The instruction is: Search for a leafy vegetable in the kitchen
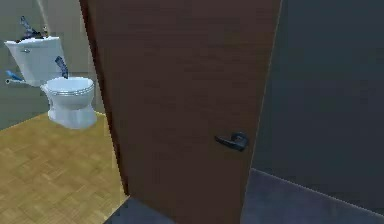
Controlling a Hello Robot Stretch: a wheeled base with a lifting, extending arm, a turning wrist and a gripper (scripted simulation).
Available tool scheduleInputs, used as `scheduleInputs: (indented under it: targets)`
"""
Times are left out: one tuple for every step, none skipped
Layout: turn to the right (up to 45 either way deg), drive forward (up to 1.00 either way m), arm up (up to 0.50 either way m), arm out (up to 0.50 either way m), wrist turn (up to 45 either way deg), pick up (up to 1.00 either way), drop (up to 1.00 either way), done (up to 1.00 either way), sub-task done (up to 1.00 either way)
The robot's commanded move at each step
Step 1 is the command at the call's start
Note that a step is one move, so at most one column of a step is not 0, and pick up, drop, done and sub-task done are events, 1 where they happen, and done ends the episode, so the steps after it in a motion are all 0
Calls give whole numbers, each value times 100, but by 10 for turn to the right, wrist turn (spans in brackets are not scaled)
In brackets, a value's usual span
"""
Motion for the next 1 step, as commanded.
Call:
scheduleInputs:
  targets:
    - [-450,0,0,0,0,0,0,0,0]
